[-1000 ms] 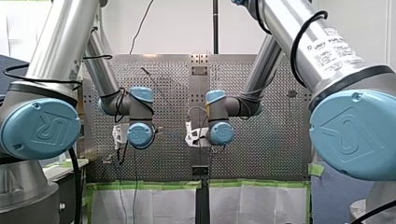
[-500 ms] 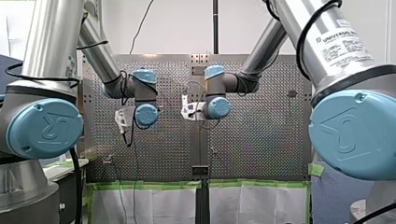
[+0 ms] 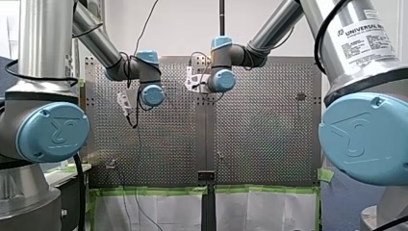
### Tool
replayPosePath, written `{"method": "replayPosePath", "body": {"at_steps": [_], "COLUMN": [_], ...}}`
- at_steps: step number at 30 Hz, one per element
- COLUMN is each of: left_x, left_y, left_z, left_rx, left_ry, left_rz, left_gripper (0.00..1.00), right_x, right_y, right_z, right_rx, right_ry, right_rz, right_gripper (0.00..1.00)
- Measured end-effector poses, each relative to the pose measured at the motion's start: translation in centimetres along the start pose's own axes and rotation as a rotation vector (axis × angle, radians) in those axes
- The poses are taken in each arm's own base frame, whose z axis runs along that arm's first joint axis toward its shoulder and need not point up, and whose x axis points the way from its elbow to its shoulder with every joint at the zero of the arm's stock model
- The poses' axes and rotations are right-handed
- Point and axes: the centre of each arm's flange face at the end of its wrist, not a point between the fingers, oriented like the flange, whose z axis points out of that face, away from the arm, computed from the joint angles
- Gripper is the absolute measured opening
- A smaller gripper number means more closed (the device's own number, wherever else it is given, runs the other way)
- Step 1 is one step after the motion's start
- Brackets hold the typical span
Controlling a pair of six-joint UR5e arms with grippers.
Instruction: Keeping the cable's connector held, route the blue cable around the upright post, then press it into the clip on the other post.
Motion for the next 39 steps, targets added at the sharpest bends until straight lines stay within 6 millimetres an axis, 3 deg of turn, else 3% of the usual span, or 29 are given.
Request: {"method": "replayPosePath", "body": {"at_steps": [2,8,18,27,33,39], "left_x": [-1.2,-5.3,-12.7,-18.6,-20.0,-20.0], "left_y": [-0.2,-0.8,-1.5,-1.5,-1.0,-0.5], "left_z": [0.6,2.3,4.4,6.2,8.7,11.6], "left_rx": [-0.007,-0.025,-0.022,-0.006,-0.007,-0.009], "left_ry": [-0.014,-0.063,-0.143,-0.201,-0.201,-0.177], "left_rz": [-0.004,-0.014,-0.032,-0.028,0.010,0.052], "left_gripper": [0.00,0.00,0.00,0.00,0.00,0.00], "right_x": [1.7,4.3,5.7,8.6,9.5,9.0], "right_y": [-0.1,-0.1,-0.4,-0.8,-1.1,-1.6], "right_z": [0.2,1.2,3.3,4.9,6.2,7.6], "right_rx": [0.006,0.021,0.041,0.058,0.069,0.076], "right_ry": [0.024,0.065,0.082,0.130,0.149,0.134], "right_rz": [0.007,0.021,0.025,0.047,0.052,0.052], "right_gripper": [0.00,0.00,0.00,0.00,0.00,0.00]}}
